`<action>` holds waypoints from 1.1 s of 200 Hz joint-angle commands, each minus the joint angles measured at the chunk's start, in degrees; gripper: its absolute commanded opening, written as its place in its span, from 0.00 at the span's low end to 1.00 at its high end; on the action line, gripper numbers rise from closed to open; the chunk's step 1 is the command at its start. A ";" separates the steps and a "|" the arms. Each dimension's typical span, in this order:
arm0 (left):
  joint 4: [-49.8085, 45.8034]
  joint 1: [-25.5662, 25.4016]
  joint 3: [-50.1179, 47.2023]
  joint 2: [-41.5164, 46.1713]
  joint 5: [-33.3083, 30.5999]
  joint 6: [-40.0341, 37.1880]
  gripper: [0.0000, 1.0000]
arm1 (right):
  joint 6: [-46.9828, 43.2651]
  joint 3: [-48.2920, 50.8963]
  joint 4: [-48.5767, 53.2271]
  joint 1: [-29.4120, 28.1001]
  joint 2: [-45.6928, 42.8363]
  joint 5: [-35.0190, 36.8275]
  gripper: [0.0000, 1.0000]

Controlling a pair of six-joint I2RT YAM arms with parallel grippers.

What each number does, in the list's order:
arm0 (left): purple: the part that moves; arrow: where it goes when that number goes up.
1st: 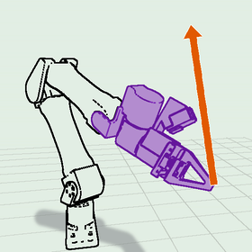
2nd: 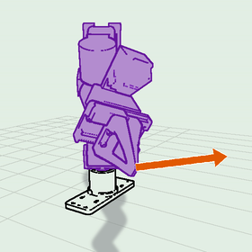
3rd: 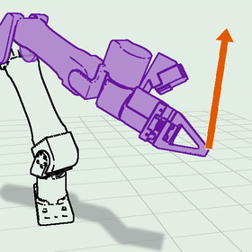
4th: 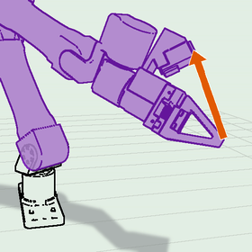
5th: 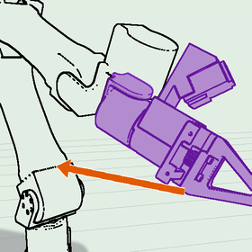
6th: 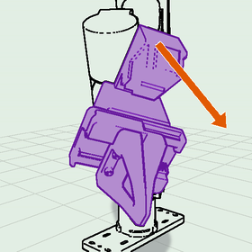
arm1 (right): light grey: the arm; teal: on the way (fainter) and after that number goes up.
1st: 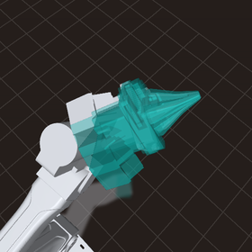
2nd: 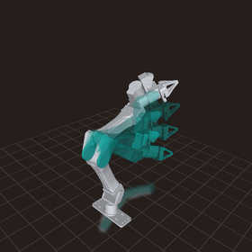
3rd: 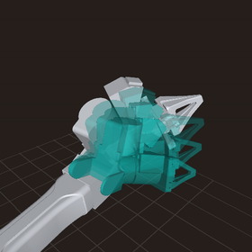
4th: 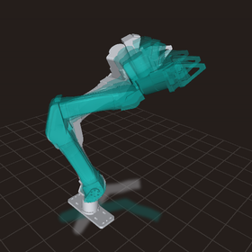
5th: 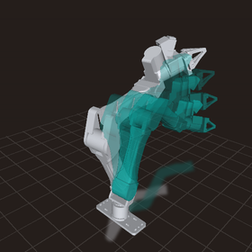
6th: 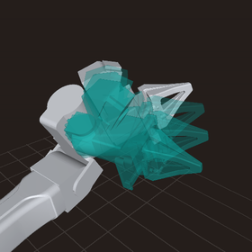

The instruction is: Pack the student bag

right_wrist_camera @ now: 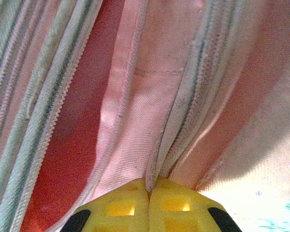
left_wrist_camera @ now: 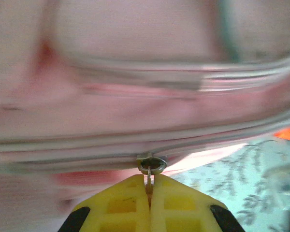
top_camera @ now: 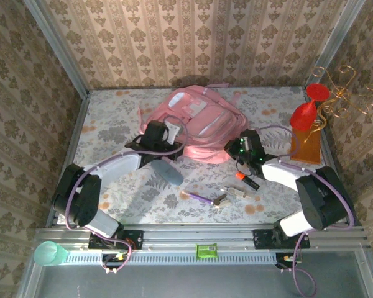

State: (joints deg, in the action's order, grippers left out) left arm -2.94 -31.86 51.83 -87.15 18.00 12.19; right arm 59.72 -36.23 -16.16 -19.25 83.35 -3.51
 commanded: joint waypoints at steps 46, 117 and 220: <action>-3.32 10.03 1.65 -1.80 -3.40 -1.81 0.00 | -1.72 0.75 -1.49 0.35 -0.97 4.63 0.00; 3.98 -0.05 -2.68 9.89 -11.85 -11.81 0.63 | -3.74 -2.61 -8.62 -8.62 3.18 0.29 0.00; -7.30 -11.30 20.96 -15.86 -14.38 -28.56 0.80 | -1.92 0.23 -11.67 -9.84 1.28 0.47 0.00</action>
State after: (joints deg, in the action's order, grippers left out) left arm -6.44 -43.38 68.47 -99.92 6.50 -12.97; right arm 57.45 -36.67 -22.83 -28.14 86.37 -2.94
